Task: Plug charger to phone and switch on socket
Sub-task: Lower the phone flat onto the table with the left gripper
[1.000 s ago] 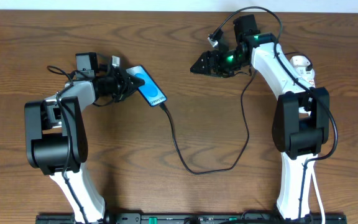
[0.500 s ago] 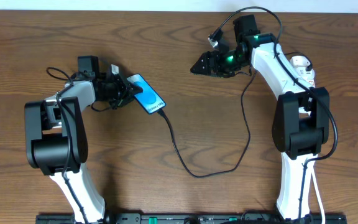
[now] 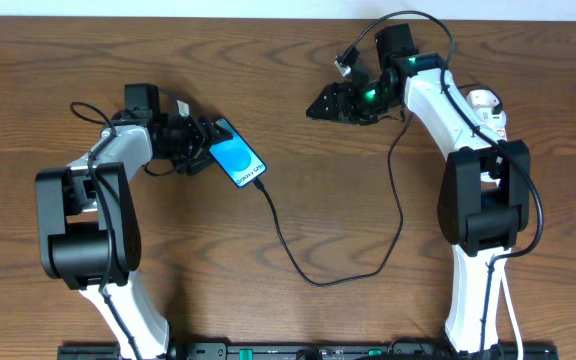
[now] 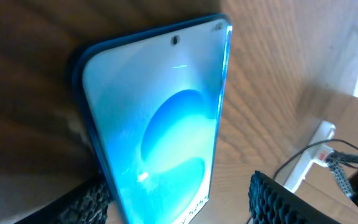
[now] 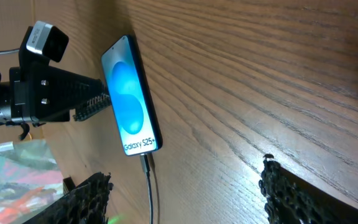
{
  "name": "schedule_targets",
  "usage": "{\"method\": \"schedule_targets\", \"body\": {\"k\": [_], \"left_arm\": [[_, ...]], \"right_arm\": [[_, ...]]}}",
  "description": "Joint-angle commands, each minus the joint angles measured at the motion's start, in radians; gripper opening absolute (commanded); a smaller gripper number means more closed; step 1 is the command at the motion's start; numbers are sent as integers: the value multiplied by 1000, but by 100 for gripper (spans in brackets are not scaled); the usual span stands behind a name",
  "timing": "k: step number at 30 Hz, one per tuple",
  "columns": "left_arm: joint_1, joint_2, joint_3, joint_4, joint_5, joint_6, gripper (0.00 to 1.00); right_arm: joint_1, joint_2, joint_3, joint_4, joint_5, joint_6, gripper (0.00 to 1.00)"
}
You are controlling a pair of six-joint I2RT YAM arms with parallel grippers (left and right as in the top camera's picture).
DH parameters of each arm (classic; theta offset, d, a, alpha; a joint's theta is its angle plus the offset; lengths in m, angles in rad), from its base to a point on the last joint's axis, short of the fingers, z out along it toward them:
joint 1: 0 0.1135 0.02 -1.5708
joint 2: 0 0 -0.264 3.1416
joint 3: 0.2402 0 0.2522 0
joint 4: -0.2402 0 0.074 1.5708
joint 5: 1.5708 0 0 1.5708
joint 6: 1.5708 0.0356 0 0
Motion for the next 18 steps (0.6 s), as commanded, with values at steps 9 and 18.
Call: {"method": "schedule_targets", "body": {"k": [9, 18], "left_arm": [[4, -69, -24, -176, -354, 40, 75], [5, -401, -24, -222, -380, 195, 81]], "right_arm": [[2, -9, 4, -4, -3, -19, 76], [2, -9, 4, -25, -3, -57, 76]]}}
